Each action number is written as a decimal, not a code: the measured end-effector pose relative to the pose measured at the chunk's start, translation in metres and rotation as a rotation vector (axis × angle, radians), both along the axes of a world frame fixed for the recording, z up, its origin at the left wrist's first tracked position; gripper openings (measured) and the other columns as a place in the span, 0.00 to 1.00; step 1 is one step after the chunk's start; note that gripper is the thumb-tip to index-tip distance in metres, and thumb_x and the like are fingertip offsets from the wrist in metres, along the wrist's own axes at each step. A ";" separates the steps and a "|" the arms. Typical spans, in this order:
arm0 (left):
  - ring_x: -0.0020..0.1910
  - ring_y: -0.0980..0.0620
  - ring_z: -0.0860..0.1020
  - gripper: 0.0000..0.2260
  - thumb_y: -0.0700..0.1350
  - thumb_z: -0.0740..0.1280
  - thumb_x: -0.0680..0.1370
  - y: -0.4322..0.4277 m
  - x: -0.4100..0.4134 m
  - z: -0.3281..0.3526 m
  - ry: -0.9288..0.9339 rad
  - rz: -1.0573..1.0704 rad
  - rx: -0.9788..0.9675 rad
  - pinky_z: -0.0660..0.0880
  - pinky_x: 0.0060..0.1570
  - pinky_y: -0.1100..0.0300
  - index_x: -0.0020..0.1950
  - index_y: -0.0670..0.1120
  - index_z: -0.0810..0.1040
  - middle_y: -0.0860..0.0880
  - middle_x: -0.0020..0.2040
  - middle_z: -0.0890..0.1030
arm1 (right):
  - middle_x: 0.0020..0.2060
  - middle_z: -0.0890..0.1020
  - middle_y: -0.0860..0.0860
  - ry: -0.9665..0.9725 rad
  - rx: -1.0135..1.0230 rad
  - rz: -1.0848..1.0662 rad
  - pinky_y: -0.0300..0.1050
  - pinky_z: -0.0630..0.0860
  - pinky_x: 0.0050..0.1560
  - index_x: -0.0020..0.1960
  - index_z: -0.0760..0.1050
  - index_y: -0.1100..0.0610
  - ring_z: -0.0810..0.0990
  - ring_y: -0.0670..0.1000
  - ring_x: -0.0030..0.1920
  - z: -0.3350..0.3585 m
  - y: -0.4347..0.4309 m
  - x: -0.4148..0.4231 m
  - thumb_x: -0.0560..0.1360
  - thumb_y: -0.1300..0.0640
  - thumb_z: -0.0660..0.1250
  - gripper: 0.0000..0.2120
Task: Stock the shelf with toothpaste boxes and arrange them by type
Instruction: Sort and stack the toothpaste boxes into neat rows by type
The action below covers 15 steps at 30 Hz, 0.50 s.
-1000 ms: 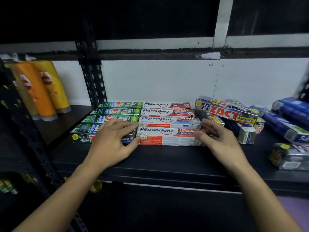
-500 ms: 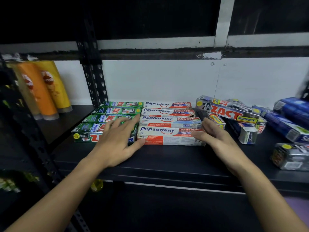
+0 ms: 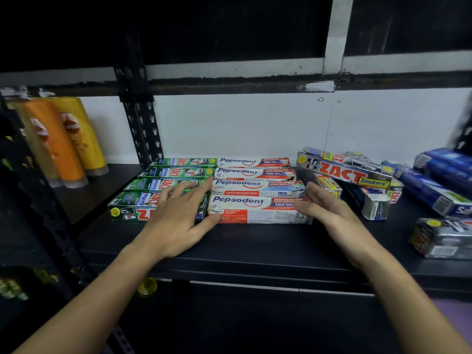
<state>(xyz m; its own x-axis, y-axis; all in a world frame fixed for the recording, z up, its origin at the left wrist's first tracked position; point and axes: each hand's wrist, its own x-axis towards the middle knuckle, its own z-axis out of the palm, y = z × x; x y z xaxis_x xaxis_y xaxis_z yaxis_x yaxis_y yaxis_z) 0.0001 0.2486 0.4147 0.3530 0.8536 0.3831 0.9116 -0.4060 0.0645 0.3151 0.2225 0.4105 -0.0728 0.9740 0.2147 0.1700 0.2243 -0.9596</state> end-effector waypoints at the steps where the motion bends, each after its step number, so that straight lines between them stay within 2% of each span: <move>1: 0.76 0.57 0.54 0.38 0.73 0.46 0.74 0.000 0.000 0.000 0.001 0.009 -0.003 0.49 0.72 0.53 0.80 0.58 0.44 0.61 0.76 0.65 | 0.46 0.78 0.23 -0.014 -0.001 -0.003 0.21 0.69 0.47 0.62 0.71 0.41 0.75 0.24 0.49 0.002 -0.002 -0.002 0.75 0.56 0.69 0.18; 2: 0.76 0.57 0.54 0.39 0.74 0.47 0.73 0.000 0.001 0.000 0.001 0.021 -0.006 0.50 0.72 0.53 0.80 0.58 0.44 0.61 0.75 0.65 | 0.48 0.77 0.23 -0.029 0.006 -0.015 0.22 0.68 0.51 0.64 0.71 0.42 0.74 0.24 0.50 0.001 -0.001 -0.003 0.75 0.55 0.70 0.20; 4: 0.76 0.55 0.55 0.42 0.76 0.51 0.70 -0.003 0.004 0.003 -0.020 0.042 -0.008 0.53 0.72 0.53 0.80 0.59 0.46 0.59 0.75 0.65 | 0.54 0.72 0.23 -0.079 0.063 -0.064 0.31 0.66 0.62 0.76 0.62 0.45 0.71 0.25 0.56 0.002 -0.002 -0.008 0.73 0.50 0.73 0.35; 5: 0.75 0.54 0.56 0.44 0.76 0.53 0.69 -0.005 0.005 0.004 -0.038 0.049 -0.005 0.53 0.72 0.52 0.80 0.58 0.48 0.57 0.75 0.66 | 0.53 0.72 0.22 -0.120 0.092 -0.087 0.34 0.66 0.65 0.77 0.59 0.45 0.71 0.26 0.58 0.003 -0.005 -0.009 0.72 0.49 0.74 0.39; 7: 0.75 0.53 0.57 0.45 0.77 0.54 0.68 -0.010 0.007 0.008 -0.048 0.058 0.022 0.54 0.72 0.51 0.80 0.58 0.51 0.54 0.75 0.67 | 0.50 0.73 0.19 -0.187 0.150 -0.117 0.30 0.68 0.63 0.74 0.62 0.43 0.71 0.24 0.57 0.006 -0.014 -0.004 0.72 0.51 0.74 0.35; 8: 0.75 0.53 0.58 0.45 0.77 0.54 0.68 -0.011 0.008 0.009 -0.037 0.056 0.048 0.53 0.72 0.51 0.80 0.58 0.52 0.53 0.75 0.67 | 0.52 0.73 0.20 -0.228 0.169 -0.122 0.29 0.68 0.62 0.73 0.64 0.43 0.71 0.25 0.58 0.010 -0.021 -0.001 0.73 0.52 0.73 0.32; 11: 0.74 0.51 0.62 0.42 0.75 0.57 0.69 -0.017 0.018 0.008 -0.030 0.005 0.113 0.55 0.72 0.50 0.79 0.57 0.58 0.52 0.72 0.71 | 0.66 0.74 0.35 -0.352 0.226 -0.169 0.41 0.67 0.70 0.75 0.62 0.45 0.69 0.32 0.67 0.020 -0.038 0.023 0.72 0.49 0.73 0.35; 13: 0.72 0.52 0.63 0.40 0.73 0.58 0.70 -0.024 0.041 0.008 -0.071 -0.059 0.122 0.56 0.72 0.52 0.77 0.56 0.62 0.53 0.71 0.72 | 0.64 0.77 0.37 -0.375 0.255 -0.241 0.44 0.69 0.70 0.73 0.66 0.45 0.72 0.33 0.65 0.028 -0.047 0.047 0.72 0.50 0.74 0.32; 15: 0.72 0.53 0.63 0.36 0.70 0.60 0.71 -0.030 0.076 0.009 -0.087 -0.139 0.139 0.55 0.71 0.54 0.76 0.56 0.64 0.55 0.71 0.72 | 0.59 0.80 0.37 -0.420 0.290 -0.320 0.48 0.72 0.68 0.68 0.70 0.43 0.75 0.34 0.62 0.039 -0.056 0.068 0.70 0.47 0.73 0.28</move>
<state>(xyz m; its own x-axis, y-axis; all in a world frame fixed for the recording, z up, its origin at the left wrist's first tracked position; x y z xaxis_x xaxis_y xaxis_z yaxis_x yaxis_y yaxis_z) 0.0763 0.2187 0.4236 0.4244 0.7359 0.5276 0.8394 -0.5383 0.0755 0.3827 0.1670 0.4491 0.0777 0.8675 0.4914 0.6235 0.3423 -0.7029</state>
